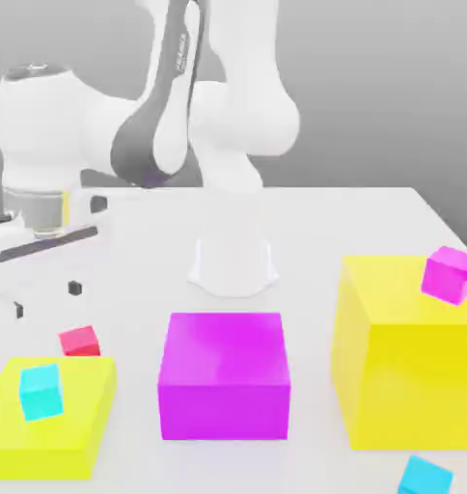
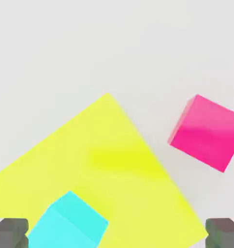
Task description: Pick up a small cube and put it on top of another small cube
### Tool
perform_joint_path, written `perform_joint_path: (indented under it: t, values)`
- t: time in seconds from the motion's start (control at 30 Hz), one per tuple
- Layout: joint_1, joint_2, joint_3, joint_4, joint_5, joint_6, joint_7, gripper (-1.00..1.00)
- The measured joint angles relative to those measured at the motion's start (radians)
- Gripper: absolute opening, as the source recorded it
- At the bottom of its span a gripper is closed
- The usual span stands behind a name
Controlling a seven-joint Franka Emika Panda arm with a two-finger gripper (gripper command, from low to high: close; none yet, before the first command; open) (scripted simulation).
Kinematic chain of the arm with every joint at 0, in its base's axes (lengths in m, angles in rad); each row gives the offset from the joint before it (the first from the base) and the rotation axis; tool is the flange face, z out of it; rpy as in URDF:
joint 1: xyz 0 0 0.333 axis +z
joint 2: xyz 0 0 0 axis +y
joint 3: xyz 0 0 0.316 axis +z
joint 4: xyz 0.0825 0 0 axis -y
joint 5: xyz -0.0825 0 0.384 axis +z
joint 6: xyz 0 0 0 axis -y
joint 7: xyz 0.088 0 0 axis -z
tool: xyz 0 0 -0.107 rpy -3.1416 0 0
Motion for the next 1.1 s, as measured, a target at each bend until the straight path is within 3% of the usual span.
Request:
perform_joint_path:
  t: [0.17, 0.37, 0.4, 0.63, 0.87, 1.1]
  values:
    - [-0.069, 0.100, -0.026, -0.054, 0.006, 0.073, 0.190, 0.00]
    - [-0.029, 0.309, -0.070, -0.024, -0.048, 0.243, 0.250, 0.00]
    - [-0.016, 0.343, -0.083, -0.019, -0.052, 0.272, 0.253, -1.00]
    - [-0.012, 0.350, -0.088, -0.017, -0.051, 0.280, 0.252, -1.00]
    - [-0.027, 0.124, -0.057, -0.057, 0.006, 0.094, 0.210, -1.00]
    - [-0.004, 0.081, 0.009, 0.119, 0.015, -0.124, 0.118, -1.00]
